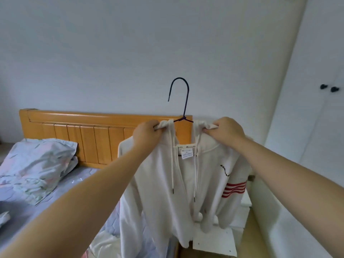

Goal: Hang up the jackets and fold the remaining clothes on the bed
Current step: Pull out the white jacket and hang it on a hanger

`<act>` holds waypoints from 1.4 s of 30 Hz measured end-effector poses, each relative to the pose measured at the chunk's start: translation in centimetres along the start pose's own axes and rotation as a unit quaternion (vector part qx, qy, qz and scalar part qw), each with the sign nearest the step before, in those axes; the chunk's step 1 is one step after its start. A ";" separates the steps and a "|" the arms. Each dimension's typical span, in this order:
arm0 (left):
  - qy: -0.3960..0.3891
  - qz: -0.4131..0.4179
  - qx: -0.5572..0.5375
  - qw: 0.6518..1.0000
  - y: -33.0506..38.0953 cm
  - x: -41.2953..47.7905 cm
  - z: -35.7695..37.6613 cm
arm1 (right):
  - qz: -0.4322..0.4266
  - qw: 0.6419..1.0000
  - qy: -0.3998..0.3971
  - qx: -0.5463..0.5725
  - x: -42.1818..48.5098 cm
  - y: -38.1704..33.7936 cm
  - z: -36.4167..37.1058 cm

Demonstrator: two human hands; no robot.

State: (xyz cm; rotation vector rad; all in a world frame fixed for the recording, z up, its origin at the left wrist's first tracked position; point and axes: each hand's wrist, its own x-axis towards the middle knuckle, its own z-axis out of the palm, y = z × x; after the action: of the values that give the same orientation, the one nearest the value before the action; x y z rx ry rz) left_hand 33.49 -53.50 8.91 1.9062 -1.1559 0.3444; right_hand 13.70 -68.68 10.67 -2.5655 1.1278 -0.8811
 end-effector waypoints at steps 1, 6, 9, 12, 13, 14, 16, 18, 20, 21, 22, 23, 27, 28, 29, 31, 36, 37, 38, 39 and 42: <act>-0.026 0.011 -0.026 0.999 0.6 -0.2 0.2 | 0.015 1.000 0.017 -0.011 -1.3 0.4 -0.8; -0.221 0.105 -0.125 0.961 4.0 -1.5 0.6 | 0.082 0.991 0.079 -0.077 -7.5 3.4 -4.9; -0.277 0.157 -0.124 0.940 7.1 -3.3 2.0 | 0.118 0.981 0.111 -0.107 -11.7 5.2 -7.6; -0.286 0.198 -0.112 0.931 11.3 -5.7 4.2 | 0.174 0.967 0.136 -0.127 -16.2 7.0 -10.6; -0.288 0.212 -0.110 0.927 12.9 -6.6 4.9 | 0.191 0.962 0.141 -0.134 -17.7 7.7 -11.6; -0.294 0.224 -0.107 0.923 14.5 -7.5 5.7 | 0.210 0.957 0.144 -0.140 -19.3 8.4 -12.7; -0.313 0.249 -0.106 0.910 17.9 -9.3 7.4 | 0.252 0.944 0.144 -0.156 -22.5 10.2 -15.0; -0.337 0.272 -0.117 0.894 21.3 -11.0 9.1 | 0.292 0.930 0.139 -0.173 -25.5 11.9 -17.5; -0.367 0.288 -0.137 0.874 24.8 -12.7 10.9 | 0.326 0.917 0.149 -0.177 -28.3 13.4 -19.9; -0.381 0.297 -0.148 0.863 26.6 -13.6 11.7 | 0.344 0.908 0.158 -0.178 -29.7 14.1 -21.0; -0.390 0.308 -0.158 0.853 28.4 -14.6 12.4 | 0.363 0.899 0.166 -0.183 -31.1 14.8 -22.1; -0.397 0.318 -0.168 0.844 30.1 -15.6 13.0 | 0.381 0.888 0.170 -0.192 -32.4 15.5 -23.2; -0.427 0.350 -0.217 0.805 37.0 -19.6 15.3 | 0.435 0.849 0.180 -0.239 -37.7 17.8 -27.6; -0.435 0.355 -0.229 0.795 38.3 -20.5 15.8 | 0.444 0.841 0.176 -0.252 -38.9 18.1 -28.5; -0.444 0.364 -0.245 0.781 39.9 -21.7 16.4 | 0.454 0.833 0.173 -0.264 -40.5 18.5 -29.7; -0.461 0.379 -0.276 0.754 42.8 -23.9 17.2 | 0.463 0.828 0.161 -0.272 -43.3 19.1 -31.5; -0.523 0.433 -0.320 0.660 49.1 -28.9 19.1 | 0.507 0.815 0.117 -0.255 -49.8 20.1 -34.3; -0.531 0.445 -0.320 0.646 50.1 -29.7 19.4 | 0.519 0.815 0.109 -0.232 -50.9 20.3 -34.7; -0.538 0.455 -0.320 0.633 51.2 -30.5 19.5 | 0.529 0.818 0.095 -0.207 -52.0 20.3 -35.2; -0.547 0.461 -0.320 0.621 52.1 -31.3 19.7 | 0.539 0.819 0.080 -0.179 -52.8 20.3 -35.7; -0.581 0.466 -0.325 0.582 54.6 -33.6 19.8 | 0.570 0.810 0.085 -0.113 -55.0 19.3 -36.5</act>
State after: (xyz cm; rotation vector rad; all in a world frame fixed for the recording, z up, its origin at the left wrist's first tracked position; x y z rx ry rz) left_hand -33.18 -60.33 5.43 0.4835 -2.6213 -0.8955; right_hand -48.94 -40.25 7.86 -1.3778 2.4701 -0.6263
